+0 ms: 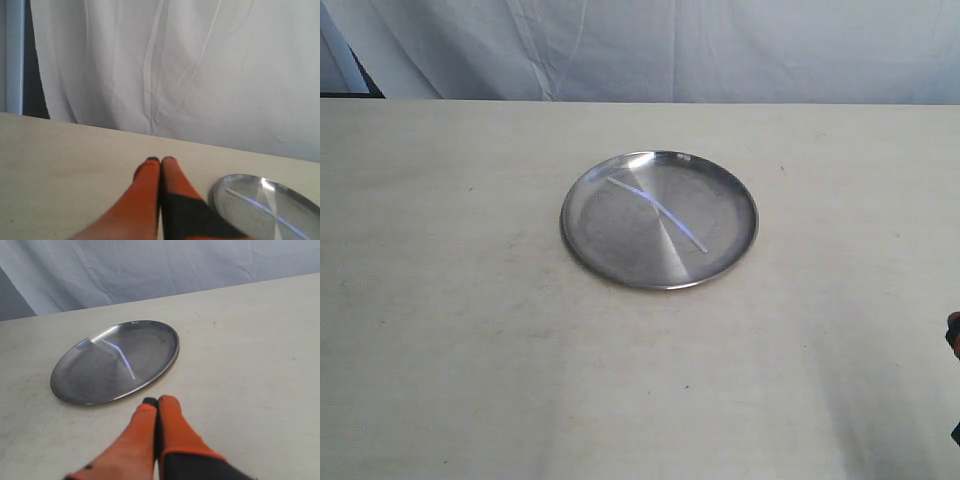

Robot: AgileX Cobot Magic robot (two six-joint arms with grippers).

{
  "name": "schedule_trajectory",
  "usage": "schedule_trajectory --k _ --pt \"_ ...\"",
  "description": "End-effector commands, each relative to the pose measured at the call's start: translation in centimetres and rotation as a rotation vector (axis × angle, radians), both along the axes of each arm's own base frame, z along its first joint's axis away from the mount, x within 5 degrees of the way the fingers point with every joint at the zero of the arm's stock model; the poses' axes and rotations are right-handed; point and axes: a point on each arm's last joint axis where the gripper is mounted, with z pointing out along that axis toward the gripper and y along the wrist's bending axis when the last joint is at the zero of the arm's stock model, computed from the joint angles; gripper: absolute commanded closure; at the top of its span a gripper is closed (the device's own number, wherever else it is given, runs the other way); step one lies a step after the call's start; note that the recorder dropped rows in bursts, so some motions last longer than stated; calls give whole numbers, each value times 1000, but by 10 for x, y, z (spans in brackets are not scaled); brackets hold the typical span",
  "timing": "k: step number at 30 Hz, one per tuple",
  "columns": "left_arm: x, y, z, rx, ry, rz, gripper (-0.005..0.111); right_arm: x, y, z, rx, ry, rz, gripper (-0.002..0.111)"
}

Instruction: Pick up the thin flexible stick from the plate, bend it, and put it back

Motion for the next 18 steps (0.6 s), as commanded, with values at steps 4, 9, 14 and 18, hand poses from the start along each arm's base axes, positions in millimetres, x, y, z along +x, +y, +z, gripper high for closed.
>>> schedule_trajectory --k 4,9,14,18 --pt "-9 6 -12 -69 -34 83 107 0 0 -1 1 -3 -5 108" --pt "-9 8 -16 -73 14 105 107 0 0 -1 1 -3 -5 108" --pt "-9 8 -16 -64 13 106 107 0 0 -1 1 -3 -5 108" --pt "-9 8 -16 -64 13 106 107 0 0 -1 1 -3 -5 108"
